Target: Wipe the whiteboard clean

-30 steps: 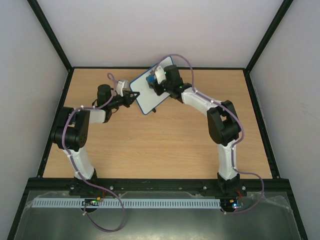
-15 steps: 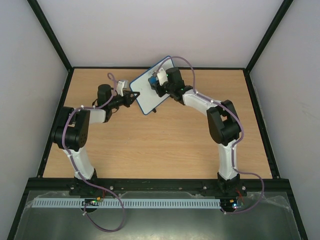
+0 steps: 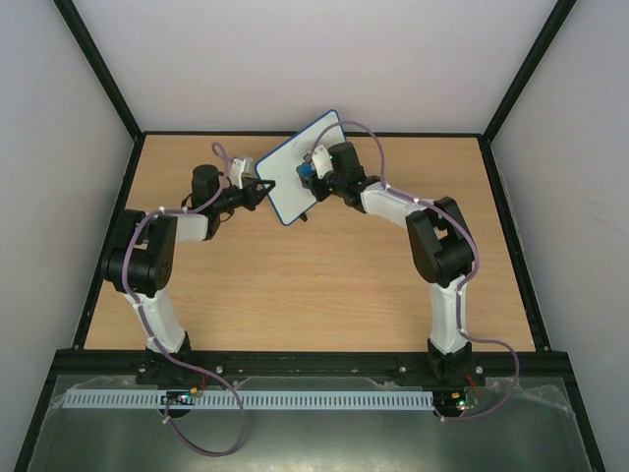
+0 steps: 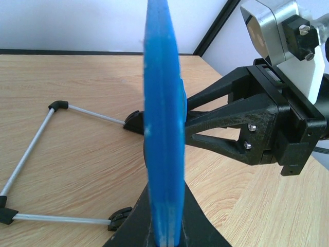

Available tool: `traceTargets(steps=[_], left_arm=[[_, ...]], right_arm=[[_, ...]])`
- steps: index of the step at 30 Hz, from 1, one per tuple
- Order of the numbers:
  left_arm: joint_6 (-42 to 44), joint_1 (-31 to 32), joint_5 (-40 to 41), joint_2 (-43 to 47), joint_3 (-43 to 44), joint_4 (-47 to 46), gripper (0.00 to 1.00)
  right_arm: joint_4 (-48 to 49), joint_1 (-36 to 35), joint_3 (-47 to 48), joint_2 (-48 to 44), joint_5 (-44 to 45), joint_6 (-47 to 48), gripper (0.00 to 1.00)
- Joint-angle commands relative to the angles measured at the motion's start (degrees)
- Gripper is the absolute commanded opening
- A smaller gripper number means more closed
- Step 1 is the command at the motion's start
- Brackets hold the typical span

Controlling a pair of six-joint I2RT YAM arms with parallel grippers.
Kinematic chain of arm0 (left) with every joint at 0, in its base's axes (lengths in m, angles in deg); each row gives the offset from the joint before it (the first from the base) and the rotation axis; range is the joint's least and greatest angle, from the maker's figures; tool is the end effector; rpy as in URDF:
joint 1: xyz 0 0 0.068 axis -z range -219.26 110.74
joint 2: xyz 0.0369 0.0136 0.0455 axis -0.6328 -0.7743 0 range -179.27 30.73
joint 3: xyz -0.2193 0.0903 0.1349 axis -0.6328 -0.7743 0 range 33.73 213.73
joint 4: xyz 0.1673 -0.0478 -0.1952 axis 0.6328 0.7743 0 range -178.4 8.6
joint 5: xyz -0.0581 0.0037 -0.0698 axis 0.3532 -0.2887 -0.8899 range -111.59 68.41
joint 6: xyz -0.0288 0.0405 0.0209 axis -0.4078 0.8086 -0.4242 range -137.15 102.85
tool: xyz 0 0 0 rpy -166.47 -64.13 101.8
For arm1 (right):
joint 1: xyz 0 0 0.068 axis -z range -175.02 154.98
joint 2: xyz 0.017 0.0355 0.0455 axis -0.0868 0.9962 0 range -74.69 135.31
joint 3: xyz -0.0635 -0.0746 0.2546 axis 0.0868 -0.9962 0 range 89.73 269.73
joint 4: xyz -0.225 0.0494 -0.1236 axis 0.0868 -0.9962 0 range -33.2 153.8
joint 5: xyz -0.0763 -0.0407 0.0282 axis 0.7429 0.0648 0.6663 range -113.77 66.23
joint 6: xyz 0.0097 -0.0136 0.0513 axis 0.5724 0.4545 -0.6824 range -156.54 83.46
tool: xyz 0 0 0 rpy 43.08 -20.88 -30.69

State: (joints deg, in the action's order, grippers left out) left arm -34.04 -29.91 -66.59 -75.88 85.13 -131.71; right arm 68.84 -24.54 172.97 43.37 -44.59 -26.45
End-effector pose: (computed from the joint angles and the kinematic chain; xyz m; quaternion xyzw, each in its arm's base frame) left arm 0.3724 -0.0868 0.1791 0.1934 0.7317 -0.4216 0.4994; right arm 0.4052 0.2438 0.2025 -0.3735 0.7698 0.2373 0.4600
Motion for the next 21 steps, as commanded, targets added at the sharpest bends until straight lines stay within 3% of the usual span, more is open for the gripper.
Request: traceTargets(steps=[1,9,21], left_arm=[[0.4,2.3,-6.9,-3.3,-0.7,8.6,0.03],[0.5,2.4,-7.1,-3.4,-0.6,8.9,0.03],[1.0,2.4,-7.2,-3.5,0.1,9.9,0.03]], right_arm=[[-4.1,-0.7,6.0,-0.2,0.6,0.7,0.02],[-8.3,0.2,18.3,3.3,1.7,1.2,0.02],[-2.4,0.3,-2.2,2.1,0.6,2.1,0.02]])
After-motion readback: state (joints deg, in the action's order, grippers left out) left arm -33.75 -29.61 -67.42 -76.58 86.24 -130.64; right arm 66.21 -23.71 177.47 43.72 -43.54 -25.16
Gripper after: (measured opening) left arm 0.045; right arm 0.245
